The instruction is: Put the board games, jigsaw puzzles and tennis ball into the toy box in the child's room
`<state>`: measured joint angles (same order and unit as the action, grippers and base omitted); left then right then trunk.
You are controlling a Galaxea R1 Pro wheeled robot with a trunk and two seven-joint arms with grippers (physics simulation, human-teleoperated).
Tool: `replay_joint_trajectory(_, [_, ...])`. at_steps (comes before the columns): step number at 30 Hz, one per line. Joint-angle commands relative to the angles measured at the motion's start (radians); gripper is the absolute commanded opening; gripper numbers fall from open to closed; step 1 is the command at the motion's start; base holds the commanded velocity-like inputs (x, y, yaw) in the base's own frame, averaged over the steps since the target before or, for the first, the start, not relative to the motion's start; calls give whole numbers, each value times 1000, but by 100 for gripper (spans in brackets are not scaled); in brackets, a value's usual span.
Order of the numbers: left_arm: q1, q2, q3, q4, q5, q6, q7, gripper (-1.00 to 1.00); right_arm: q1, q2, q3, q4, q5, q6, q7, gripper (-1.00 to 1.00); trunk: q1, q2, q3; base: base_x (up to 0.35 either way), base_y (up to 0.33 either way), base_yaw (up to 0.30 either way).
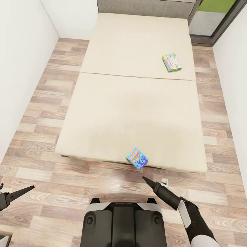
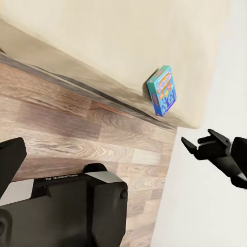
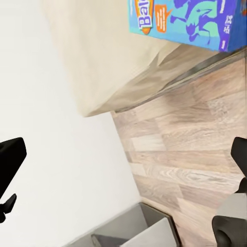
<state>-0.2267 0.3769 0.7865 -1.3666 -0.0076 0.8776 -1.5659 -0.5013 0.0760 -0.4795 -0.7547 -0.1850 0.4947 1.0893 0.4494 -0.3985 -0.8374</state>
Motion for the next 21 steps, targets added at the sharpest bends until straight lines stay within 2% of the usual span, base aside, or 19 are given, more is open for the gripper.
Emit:
replay_joint_trajectory(1, [0,0,0,0,-2,11,-5,100,-3,1,-4,12,-1,6,-4,100,1,-2,-1,3,5,0])
replay_joint_trajectory(12, [0,0,0,0,-2,11,-5,100,-16,-7,-5,93,-10,-86,-142,100,1,-2,-1,4,1,0])
replay_joint_trajectory(21, [0,0,0,0,-1,11,-5,100,-17,-7,-5,101,-13,-101,-165,100,1,-2,-1,20,0,0])
